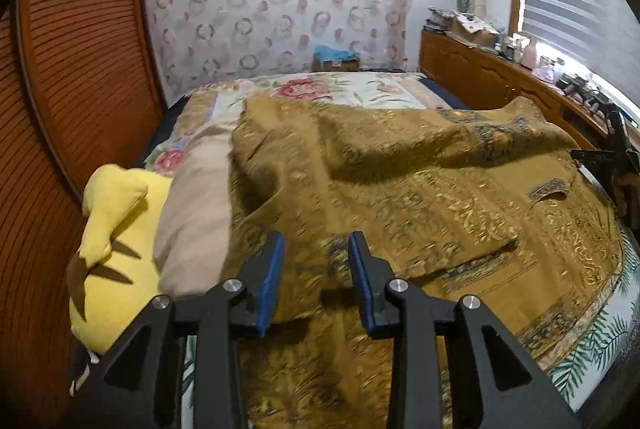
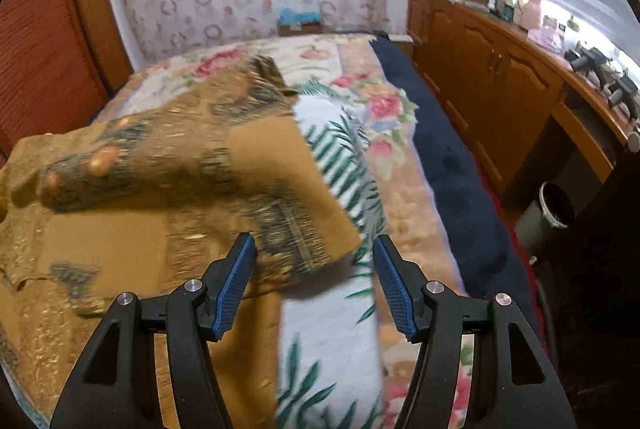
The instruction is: Fold small clothes
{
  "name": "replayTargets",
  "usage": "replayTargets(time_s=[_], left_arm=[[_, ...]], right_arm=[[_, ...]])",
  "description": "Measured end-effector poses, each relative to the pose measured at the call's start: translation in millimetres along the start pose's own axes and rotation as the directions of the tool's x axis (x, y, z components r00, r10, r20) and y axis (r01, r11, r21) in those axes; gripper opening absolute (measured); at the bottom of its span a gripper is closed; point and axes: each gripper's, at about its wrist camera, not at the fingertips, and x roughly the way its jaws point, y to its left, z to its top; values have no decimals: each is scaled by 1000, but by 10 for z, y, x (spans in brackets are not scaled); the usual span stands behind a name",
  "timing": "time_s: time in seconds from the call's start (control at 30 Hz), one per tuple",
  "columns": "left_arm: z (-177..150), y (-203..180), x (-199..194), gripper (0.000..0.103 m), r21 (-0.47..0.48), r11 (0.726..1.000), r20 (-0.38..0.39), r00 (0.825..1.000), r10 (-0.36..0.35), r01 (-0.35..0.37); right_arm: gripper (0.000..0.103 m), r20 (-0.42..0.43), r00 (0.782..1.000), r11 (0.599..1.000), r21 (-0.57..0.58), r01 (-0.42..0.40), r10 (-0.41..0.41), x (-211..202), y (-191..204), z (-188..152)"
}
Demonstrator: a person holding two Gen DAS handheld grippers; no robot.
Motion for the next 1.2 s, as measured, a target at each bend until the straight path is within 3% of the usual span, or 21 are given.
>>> replayTargets(time_s=[0.27, 0.37, 0.43, 0.47, 0.57, 0.73, 0.87, 0.9, 0.93, 1.0, 1.2], left_arm=[[-120, 110, 60, 31, -27, 1000, -33, 999, -14, 13], [-94, 59, 159, 31, -5, 1000, -47, 999, 0, 0], [-94, 41, 237, 31, 21, 999, -55, 998, 33, -32], [-93, 45, 307, 31, 28, 998, -70, 996, 56, -54], [-103, 94, 469, 31, 10, 999, -108, 993, 54, -53], [-127, 186, 565, 31, -32, 999, -131, 991, 17, -22], [-147, 143, 553, 31, -1, 1000, -122, 992, 20, -21], [-152, 141, 554, 25, 8, 1000, -119, 993, 12, -11], [-152, 155, 545, 12, 11, 1000, -117, 993, 7, -6], [-109, 212, 486, 2, 5, 1000, -106, 994, 6, -6], [87, 375, 115, 0, -44, 998, -6, 999, -47, 47]], right_arm=[[62, -17, 1000, 1000, -4, -15, 15, 127, -54, 35], [52, -20, 999, 999, -21, -34, 34, 134, -11, 26], [27, -9, 999, 999, -32, -36, 36, 109, 13, 34], [11, -8, 996, 996, -32, -84, 84, 90, 47, 35], [3, 35, 994, 993, -63, -97, 99, -33, 118, 47], [1, 100, 984, 985, -107, -136, 146, -295, 271, 20], [1, 124, 979, 981, -130, -145, 161, -432, 357, 1], [1, 129, 978, 980, -133, -145, 162, -457, 375, -15], [1, 131, 977, 979, -136, -149, 167, -480, 388, -19], [1, 136, 975, 978, -140, -155, 174, -517, 407, -18], [1, 161, 971, 978, -138, -155, 176, -663, 459, -3]])
